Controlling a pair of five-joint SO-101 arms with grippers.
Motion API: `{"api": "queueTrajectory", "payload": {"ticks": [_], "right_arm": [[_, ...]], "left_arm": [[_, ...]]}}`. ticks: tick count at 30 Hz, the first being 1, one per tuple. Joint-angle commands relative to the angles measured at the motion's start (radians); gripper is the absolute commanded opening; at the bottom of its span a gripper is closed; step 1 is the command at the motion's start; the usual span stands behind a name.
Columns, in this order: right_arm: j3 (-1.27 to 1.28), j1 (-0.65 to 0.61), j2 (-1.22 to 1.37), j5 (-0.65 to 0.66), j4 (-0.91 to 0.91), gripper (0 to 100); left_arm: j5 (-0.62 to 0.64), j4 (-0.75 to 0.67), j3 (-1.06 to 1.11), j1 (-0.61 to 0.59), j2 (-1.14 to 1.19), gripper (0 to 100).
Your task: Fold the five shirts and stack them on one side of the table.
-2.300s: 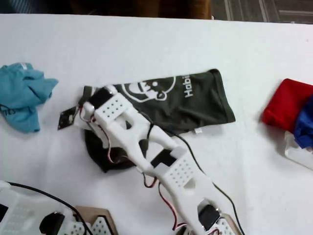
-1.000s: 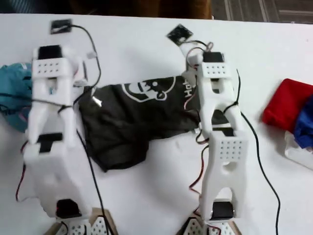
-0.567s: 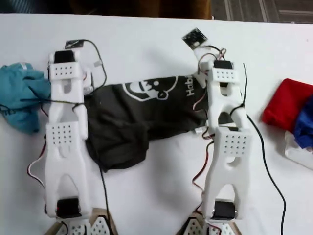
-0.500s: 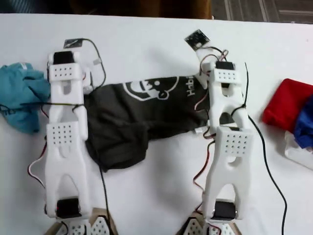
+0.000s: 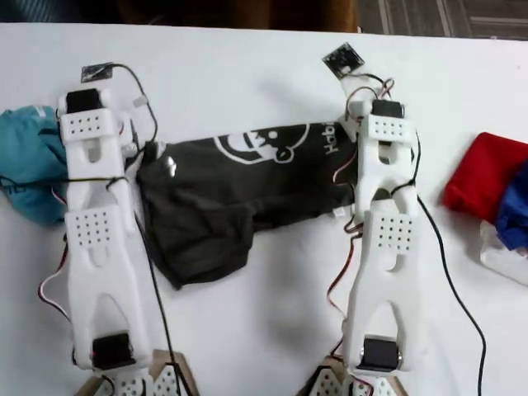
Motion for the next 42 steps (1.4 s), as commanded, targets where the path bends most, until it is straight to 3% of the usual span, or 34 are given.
{"api": "queueTrajectory", "payload": {"ticks": [1,6,11,14,20,25,32,35,42], "right_arm": [[-0.135,0.025,-0.007,-0.003,0.054,1.9],[-0.285,0.015,-0.019,-0.003,0.219,1.9],[-0.494,-0.041,-0.039,-0.005,0.567,1.9],[-0.543,-0.108,-0.070,-0.009,0.739,1.9],[-0.334,-0.140,-0.225,-0.112,0.734,1.9],[0.072,-0.214,-0.455,-0.117,0.734,1.9],[0.687,-0.453,-0.796,-0.071,0.636,1.9],[0.798,-0.484,-0.843,-0.069,0.533,1.9],[0.885,-0.587,-0.791,-0.068,0.490,1.9]], "left_arm": [[0.008,0.002,-0.044,-0.014,-0.015,8],[0.008,0.035,-0.036,-0.020,-0.049,8],[0.005,0.043,-0.022,-0.072,-0.146,8],[-0.026,0.043,0.096,-0.097,-0.238,8],[-0.097,0.038,0.530,-0.100,-0.477,8],[-0.098,0.035,0.751,-0.130,-0.592,8],[-0.146,0.035,0.794,-0.206,-0.600,8],[-0.146,0.035,0.791,-0.236,-0.600,8],[-0.147,0.035,0.796,-0.262,-0.598,8]]}}
